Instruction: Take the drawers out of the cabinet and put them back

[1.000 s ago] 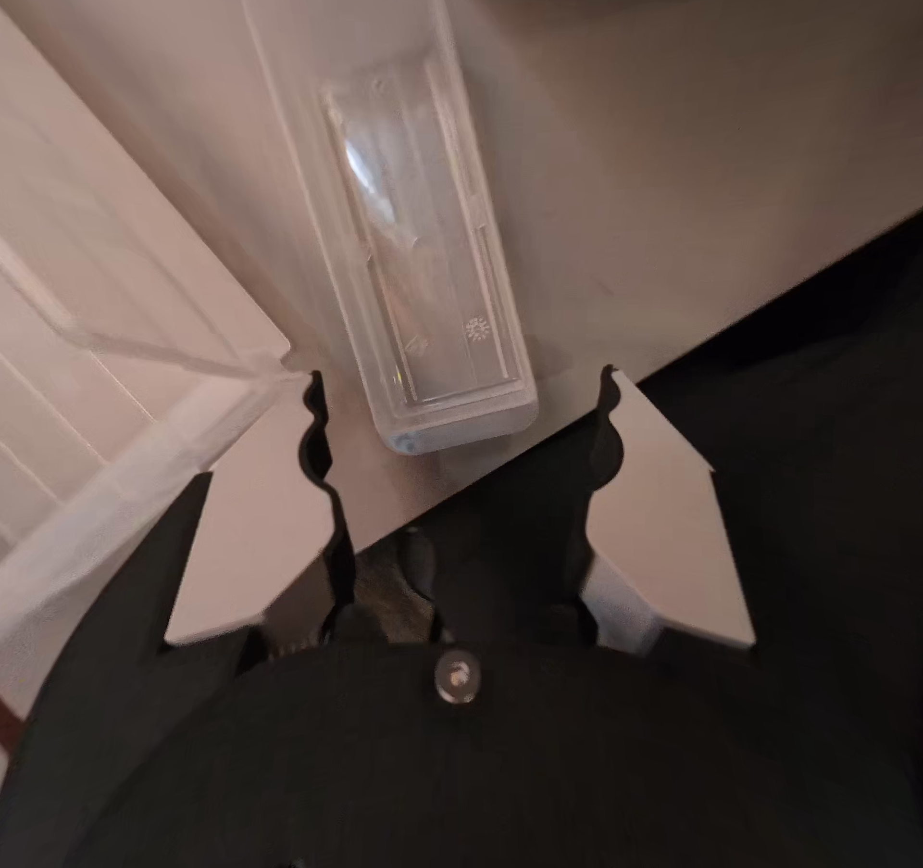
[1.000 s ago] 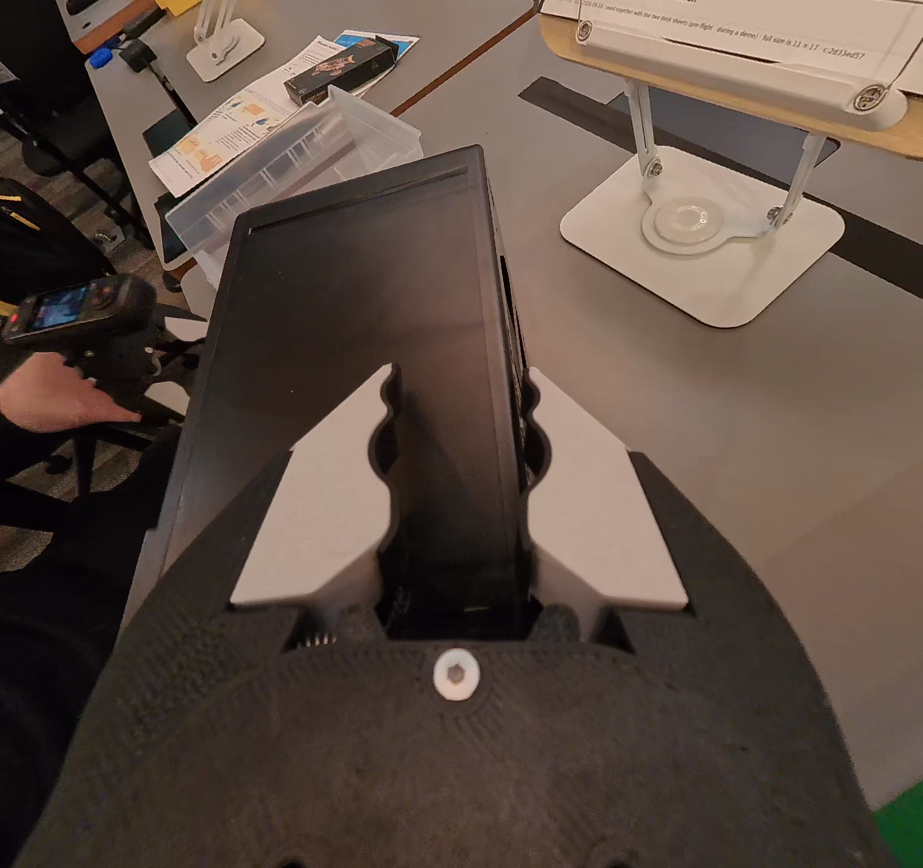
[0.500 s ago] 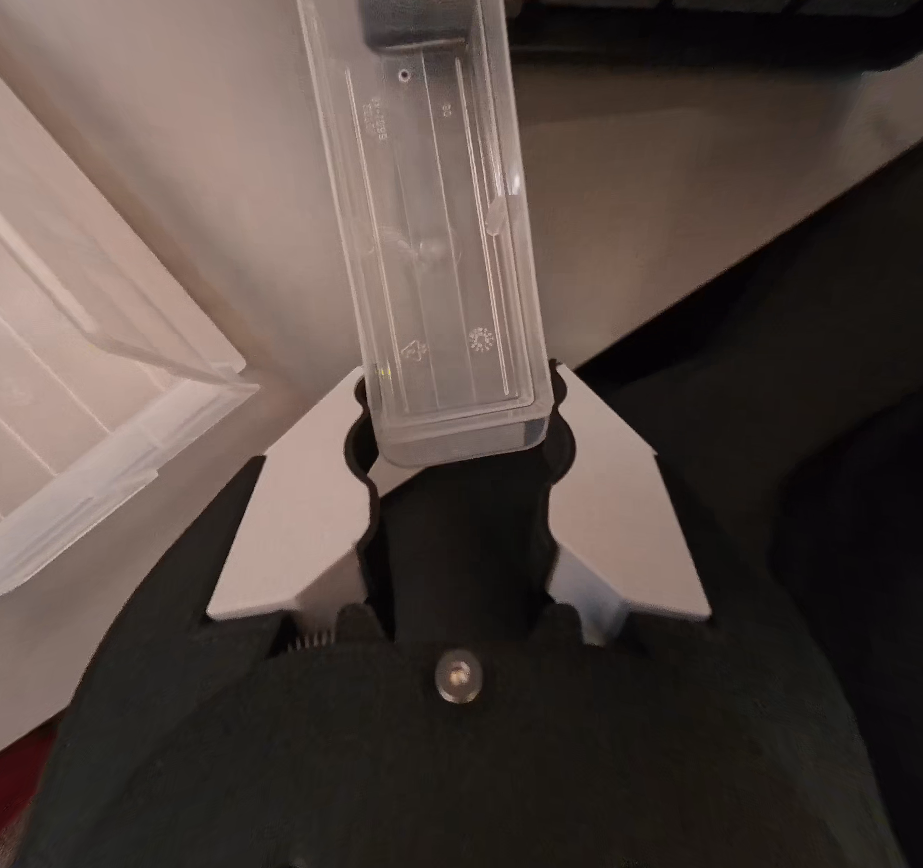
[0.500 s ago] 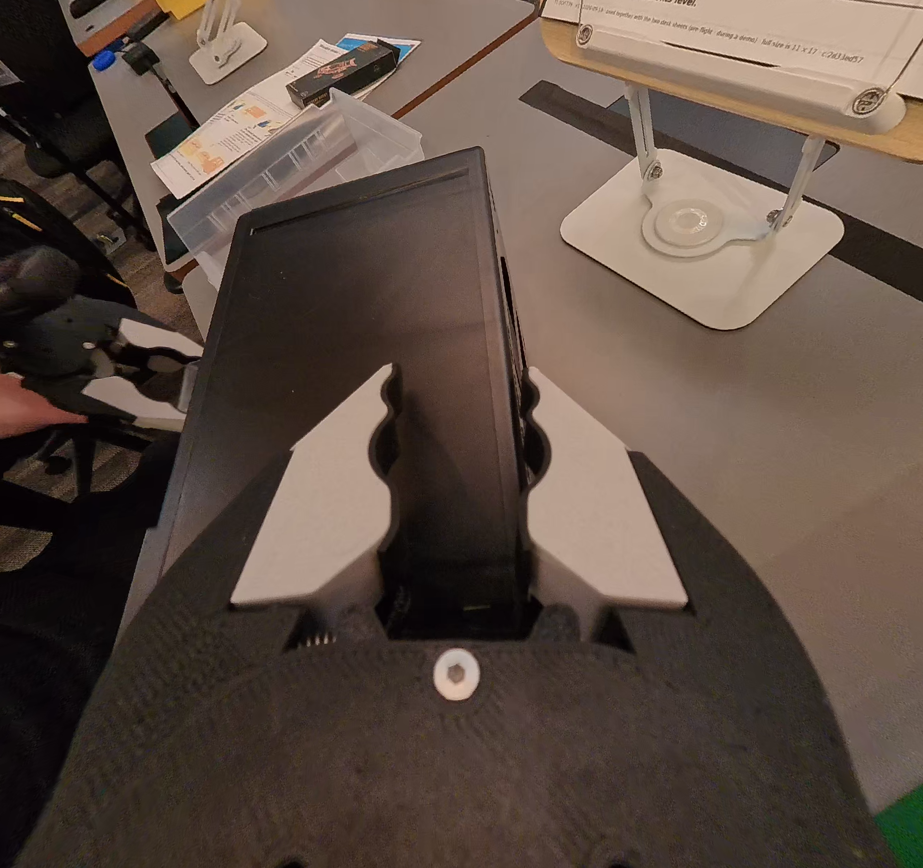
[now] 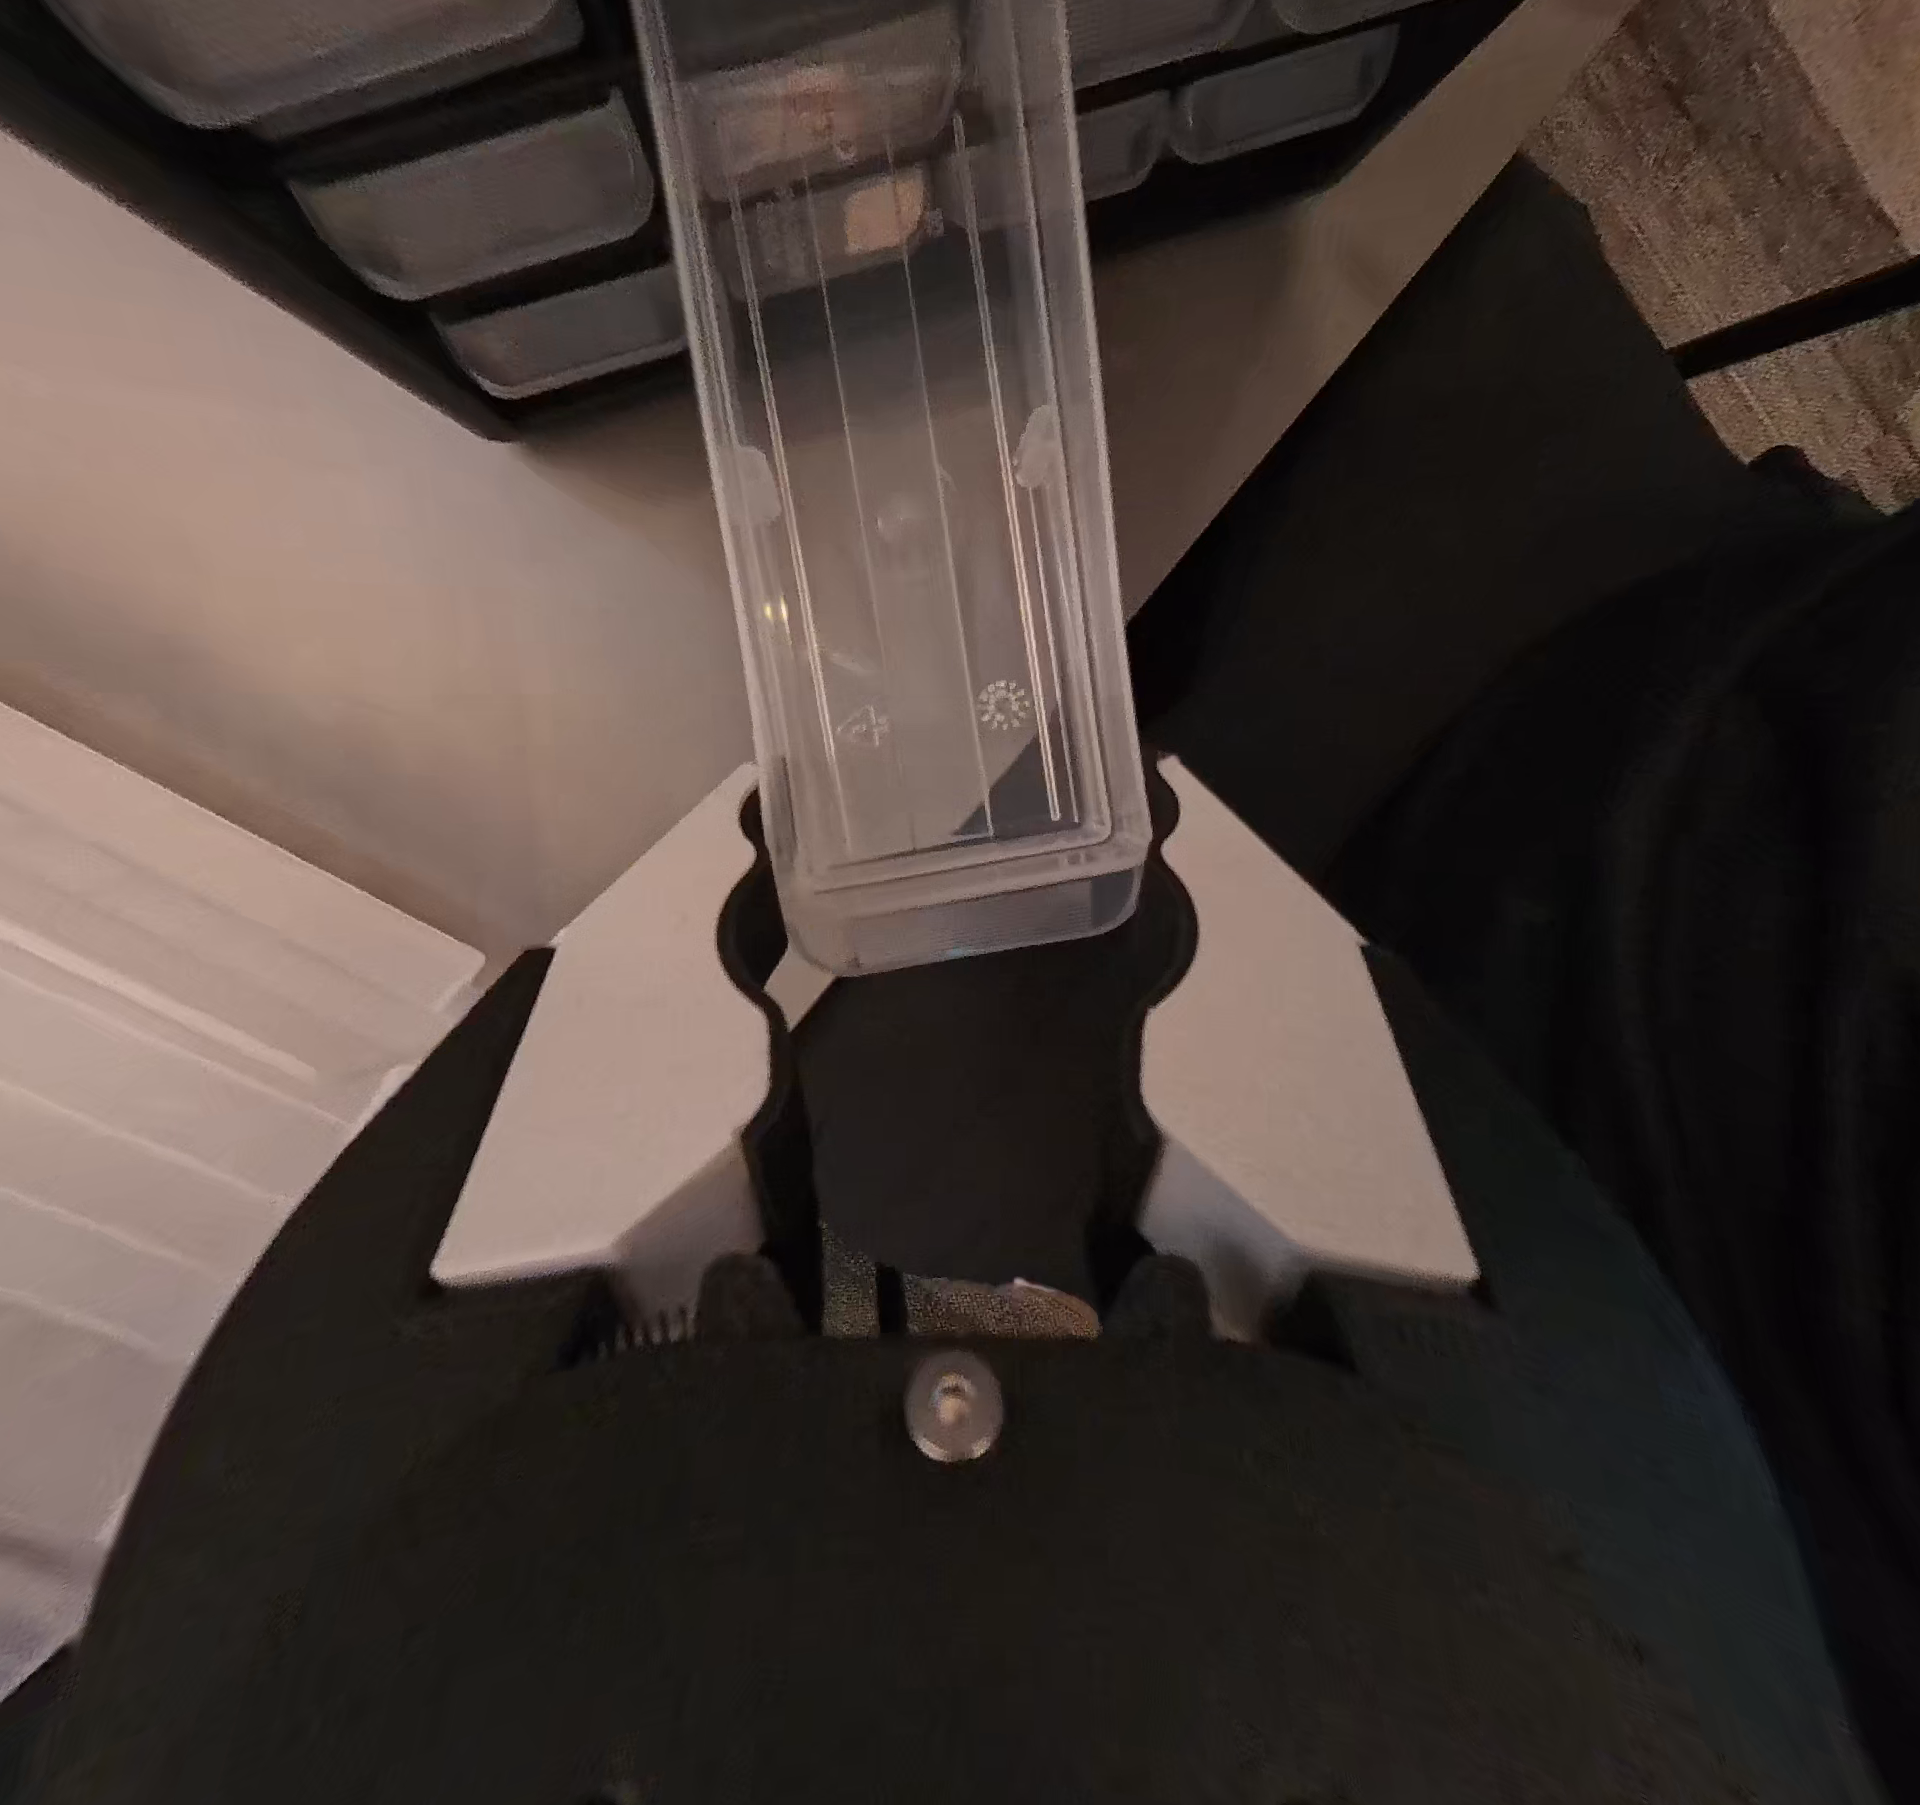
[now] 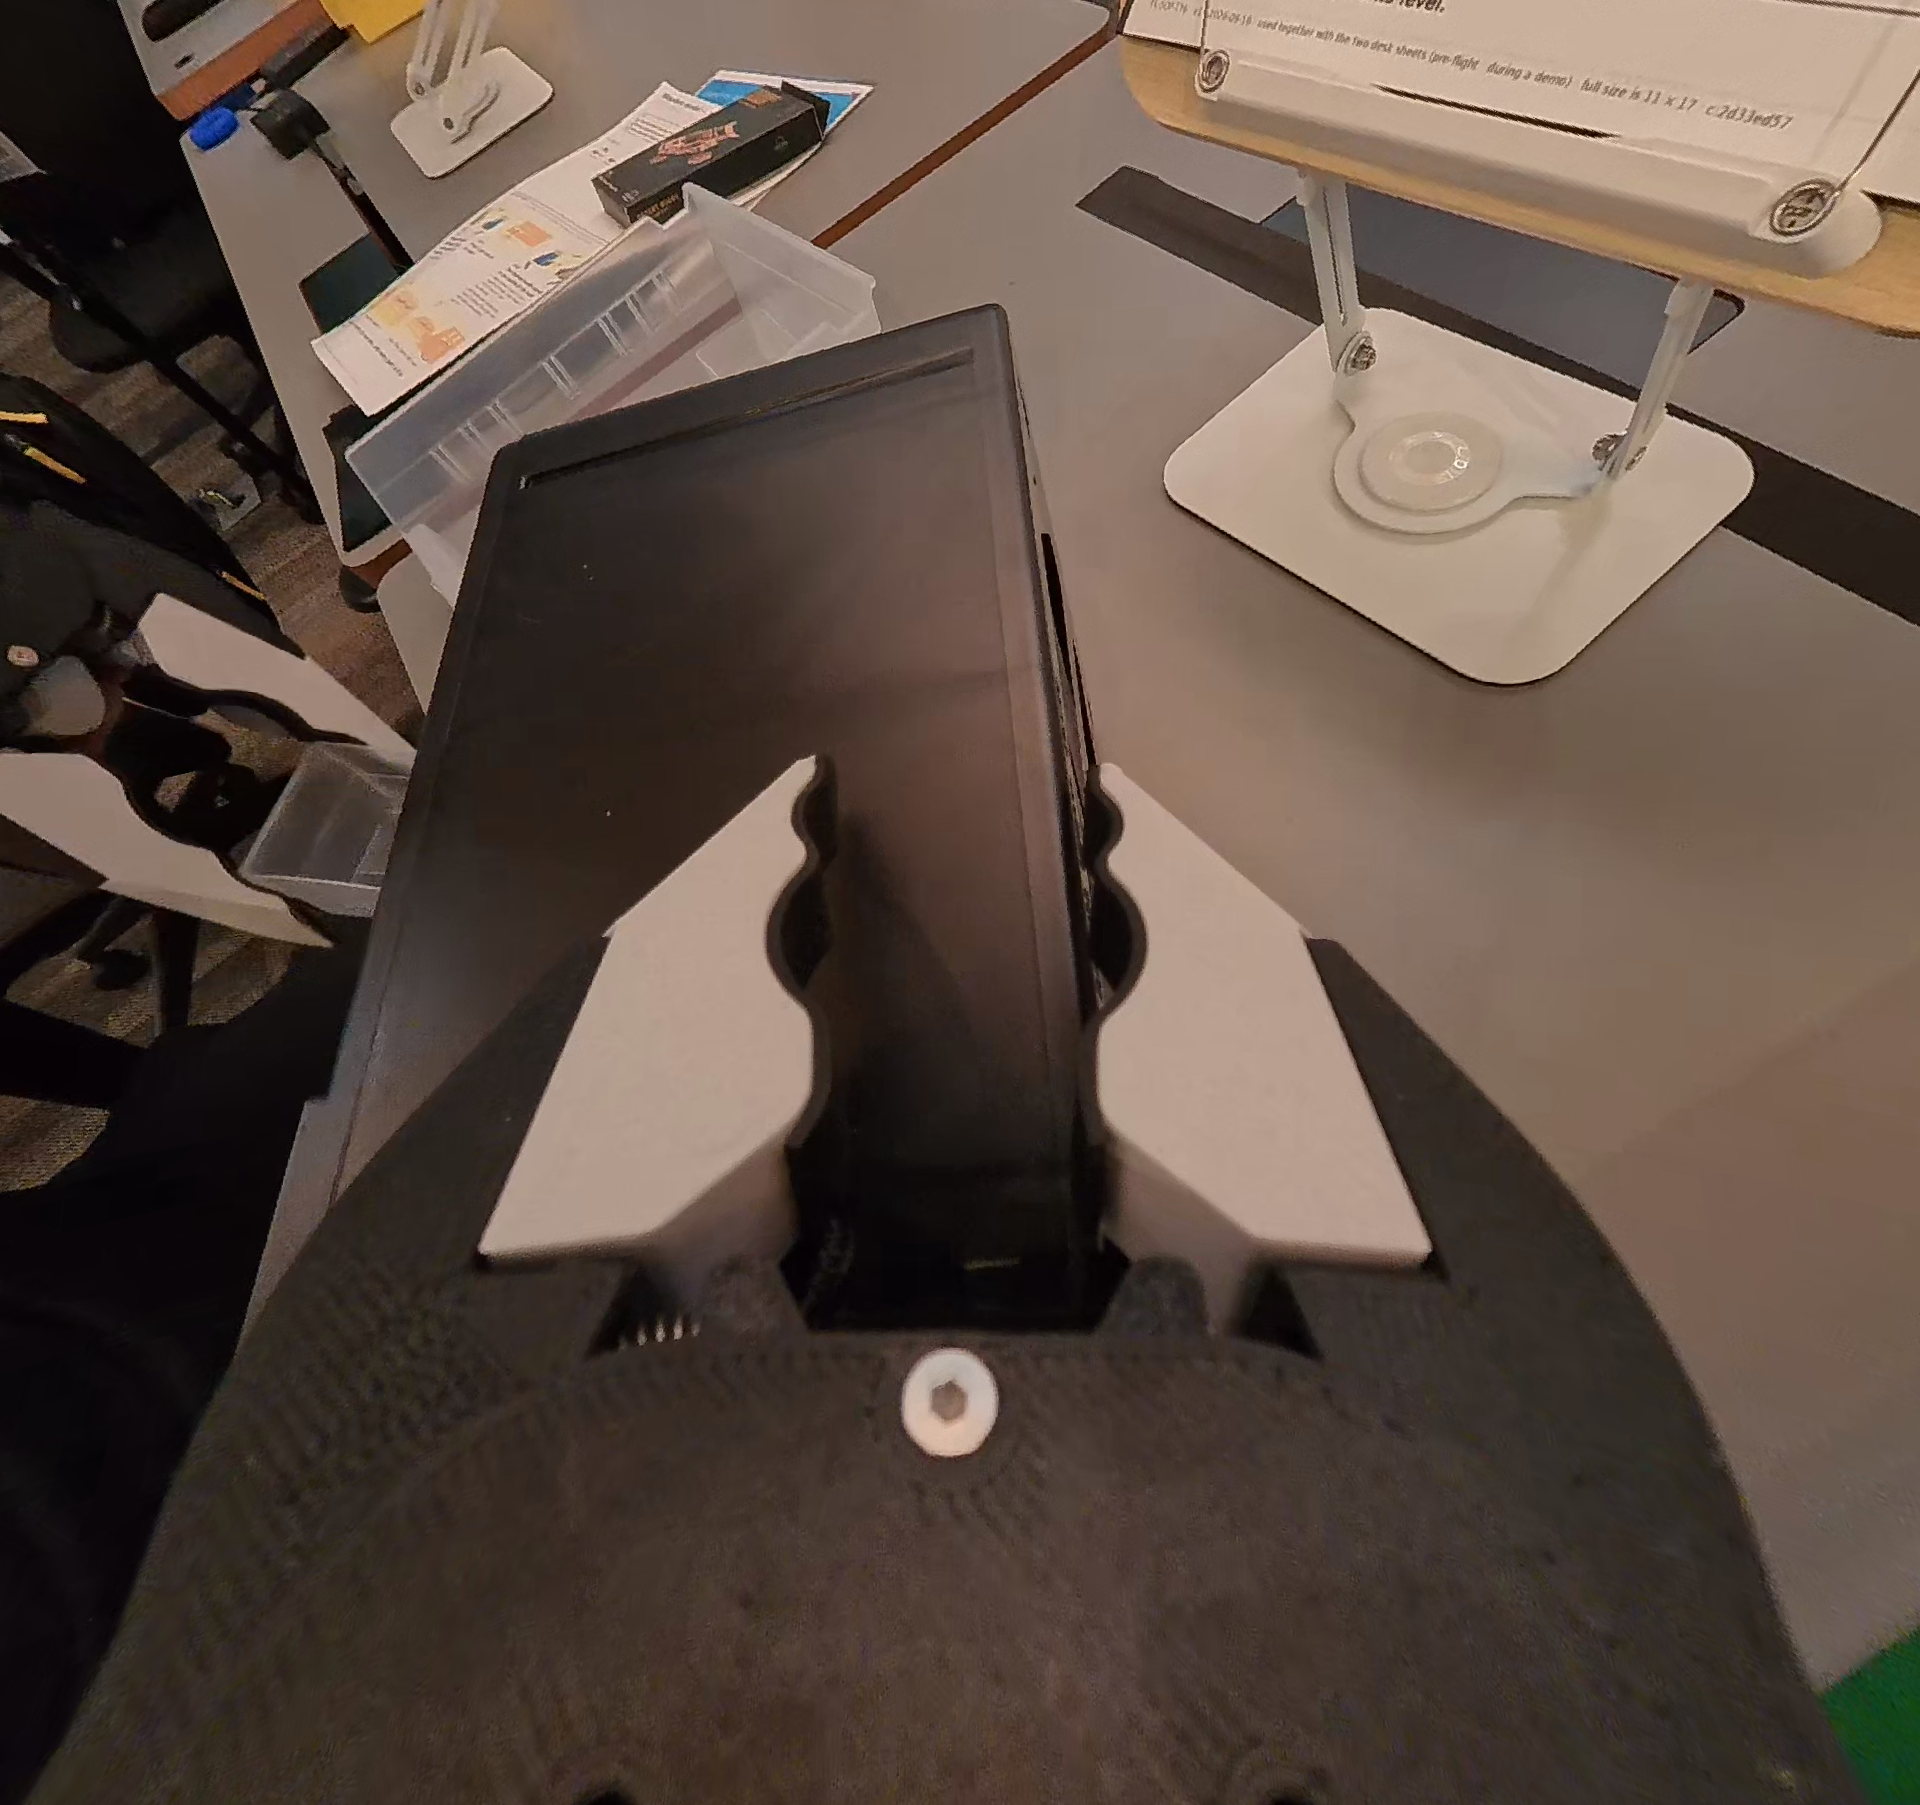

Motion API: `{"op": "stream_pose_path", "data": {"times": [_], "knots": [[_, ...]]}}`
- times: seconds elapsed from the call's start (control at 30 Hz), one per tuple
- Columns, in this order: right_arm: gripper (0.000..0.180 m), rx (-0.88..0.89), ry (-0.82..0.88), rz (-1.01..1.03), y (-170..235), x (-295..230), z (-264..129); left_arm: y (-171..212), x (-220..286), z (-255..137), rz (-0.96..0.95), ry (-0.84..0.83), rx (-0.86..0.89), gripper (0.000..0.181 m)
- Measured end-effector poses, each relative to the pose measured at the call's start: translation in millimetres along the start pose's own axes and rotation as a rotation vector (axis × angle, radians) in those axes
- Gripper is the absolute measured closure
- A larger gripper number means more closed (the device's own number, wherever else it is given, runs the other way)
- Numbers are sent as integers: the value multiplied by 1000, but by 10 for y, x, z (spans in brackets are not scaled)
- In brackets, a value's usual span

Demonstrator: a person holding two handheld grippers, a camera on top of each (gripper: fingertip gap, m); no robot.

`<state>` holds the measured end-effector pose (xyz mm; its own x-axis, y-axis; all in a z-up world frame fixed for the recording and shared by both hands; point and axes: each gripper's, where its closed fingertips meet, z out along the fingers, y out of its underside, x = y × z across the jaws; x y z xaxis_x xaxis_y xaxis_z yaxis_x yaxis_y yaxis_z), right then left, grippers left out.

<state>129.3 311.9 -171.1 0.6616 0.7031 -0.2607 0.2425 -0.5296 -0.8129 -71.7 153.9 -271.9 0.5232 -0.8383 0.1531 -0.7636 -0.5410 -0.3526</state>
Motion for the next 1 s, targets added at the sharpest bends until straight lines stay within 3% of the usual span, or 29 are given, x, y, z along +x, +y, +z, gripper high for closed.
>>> {"op": "stream_pose_path", "data": {"times": [0.23, 0.47, 0.57, 0.6, 0.7, 0.87, 1.0], "knots": [[134, 0, -2, -2, 0, -2, 0, -124, -21, -56, -18, -26, 32, 114], [134, 3, 0, -2, -1, 0, -2, -488, -52, 216, -77, -73, 194, 114], [134, 3, 0, -3, -1, -1, -2, -774, -90, 264, -85, -97, 357, 113], [134, 3, 1, -3, -1, -1, -2, -853, -89, 261, -62, -102, 429, 99], [134, 7, -1, -3, -2, -2, -5, -709, -58, 269, 38, -133, 472, 81], [134, 5, -4, -4, -2, -4, -4, -473, -402, 20, 24, -286, 598, 78], [134, 6, 0, -2, -2, -1, -5, -589, -699, -3, -39, -373, 642, 60]]}}
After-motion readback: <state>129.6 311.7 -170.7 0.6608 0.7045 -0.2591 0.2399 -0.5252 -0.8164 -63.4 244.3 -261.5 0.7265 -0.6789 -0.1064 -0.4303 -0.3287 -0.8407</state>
